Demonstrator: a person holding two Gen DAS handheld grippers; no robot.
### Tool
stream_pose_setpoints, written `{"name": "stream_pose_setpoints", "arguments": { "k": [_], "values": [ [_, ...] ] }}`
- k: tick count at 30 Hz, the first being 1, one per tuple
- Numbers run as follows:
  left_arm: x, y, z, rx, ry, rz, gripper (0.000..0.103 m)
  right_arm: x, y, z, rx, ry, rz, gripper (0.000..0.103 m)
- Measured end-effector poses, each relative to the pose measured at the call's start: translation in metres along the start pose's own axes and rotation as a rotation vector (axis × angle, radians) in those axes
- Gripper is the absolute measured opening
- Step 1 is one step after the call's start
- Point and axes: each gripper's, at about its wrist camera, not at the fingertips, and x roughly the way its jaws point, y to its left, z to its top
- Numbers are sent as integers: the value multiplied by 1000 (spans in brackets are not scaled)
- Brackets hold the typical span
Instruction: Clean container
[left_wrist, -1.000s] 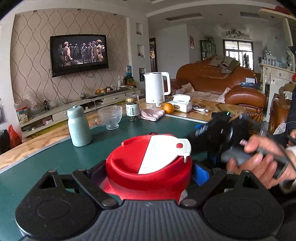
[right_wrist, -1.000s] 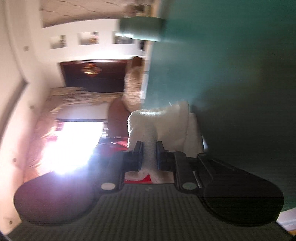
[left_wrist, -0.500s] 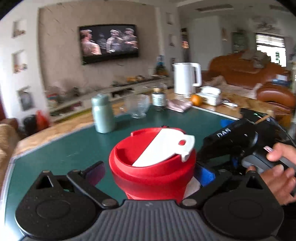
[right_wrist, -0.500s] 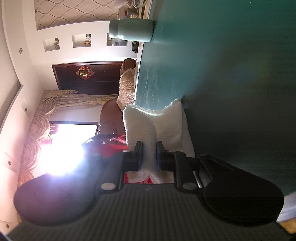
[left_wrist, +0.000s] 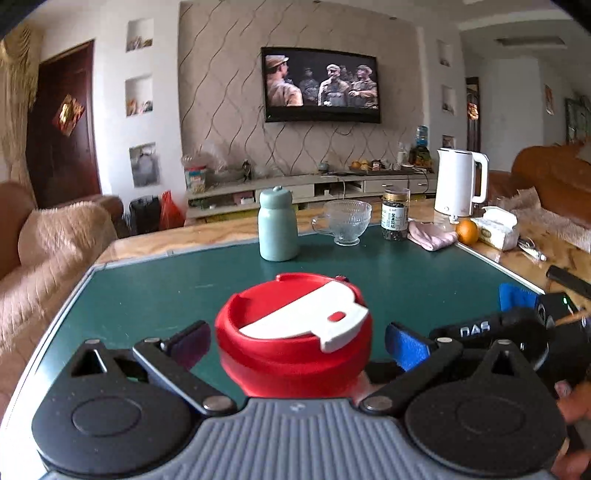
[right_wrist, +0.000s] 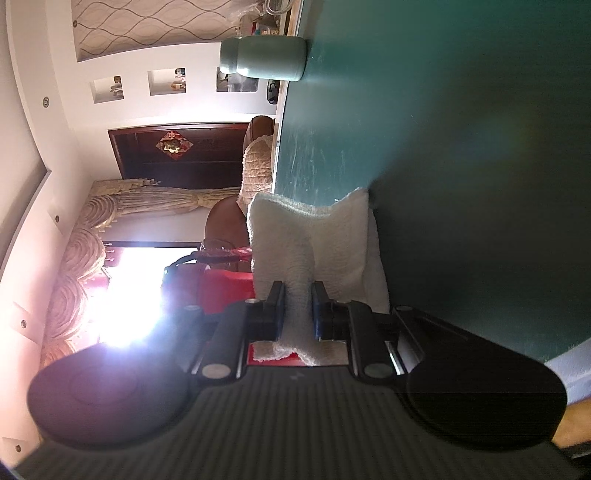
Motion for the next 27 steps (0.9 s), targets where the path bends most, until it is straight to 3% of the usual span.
{"name": "stream_pose_setpoints", "arguments": {
  "k": [3,4,6,11,13,18,20,24,27],
  "values": [
    [4,-4,4,28,-3,30,101,0,0,1,-3,2,0,19],
    [5,-2,5,34,-7,22,96,-1,0,1,-2,3,1,19],
    [5,4,6,36,-11,-6,95,-2,1,1,-3,5,3,19],
    [3,23,-6,107,-55,-136,95,-5,16,5,7,-1,114,19],
    [2,33,-9,137,-77,-202,95,-2,17,7,-3,-2,114,19],
    [0,52,-17,210,-124,-346,95,13,-3,12,9,31,-55,19],
    [0,57,-19,224,-131,-398,95,9,-2,12,17,29,-37,19],
    [1,62,-18,260,-132,-466,95,-5,13,12,47,6,137,19],
    [2,64,-17,284,-129,-507,95,2,10,14,23,20,71,19]
  ]
}}
